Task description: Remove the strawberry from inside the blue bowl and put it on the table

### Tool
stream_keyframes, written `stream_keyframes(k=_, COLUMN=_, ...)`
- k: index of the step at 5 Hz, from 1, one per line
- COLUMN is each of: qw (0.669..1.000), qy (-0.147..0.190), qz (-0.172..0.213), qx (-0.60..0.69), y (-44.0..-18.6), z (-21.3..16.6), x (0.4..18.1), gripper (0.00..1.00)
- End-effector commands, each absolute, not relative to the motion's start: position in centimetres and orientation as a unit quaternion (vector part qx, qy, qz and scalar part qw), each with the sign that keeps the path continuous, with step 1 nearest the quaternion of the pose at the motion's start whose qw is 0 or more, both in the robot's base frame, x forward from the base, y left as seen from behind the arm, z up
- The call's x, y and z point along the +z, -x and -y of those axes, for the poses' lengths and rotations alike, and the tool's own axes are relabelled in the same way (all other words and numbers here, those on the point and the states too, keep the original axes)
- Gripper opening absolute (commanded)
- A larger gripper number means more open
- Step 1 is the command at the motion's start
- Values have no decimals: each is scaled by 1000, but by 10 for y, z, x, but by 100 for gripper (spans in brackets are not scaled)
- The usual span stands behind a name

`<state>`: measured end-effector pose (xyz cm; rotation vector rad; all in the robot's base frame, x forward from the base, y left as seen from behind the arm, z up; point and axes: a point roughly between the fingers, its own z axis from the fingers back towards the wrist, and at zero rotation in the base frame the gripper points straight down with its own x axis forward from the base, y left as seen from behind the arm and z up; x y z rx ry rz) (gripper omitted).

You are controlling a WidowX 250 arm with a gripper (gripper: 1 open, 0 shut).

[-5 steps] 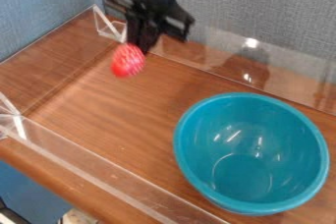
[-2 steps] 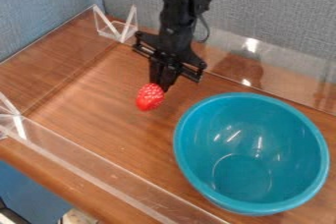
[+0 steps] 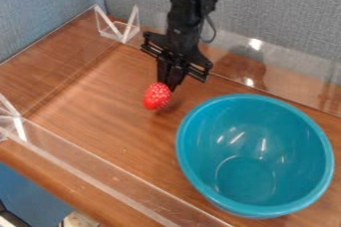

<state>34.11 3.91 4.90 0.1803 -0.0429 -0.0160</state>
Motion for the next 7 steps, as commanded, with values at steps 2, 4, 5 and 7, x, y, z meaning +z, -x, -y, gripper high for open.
stream_keyframes(k=2, qw=994, qy=-89, qz=56, qx=-1, y=-353, z=-42, x=66, gripper=0)
stream_keyframes(k=4, qw=994, qy=-88, qz=59, qx=-2, y=-352, z=-40, x=64, gripper=0)
stream_keyframes(k=5, qw=994, qy=-87, qz=60, qx=-2, y=-351, z=-40, x=64, gripper=0)
stream_keyframes(k=7, qw=995, qy=-84, qz=61, qx=-2, y=-350, z=-39, x=65, gripper=100)
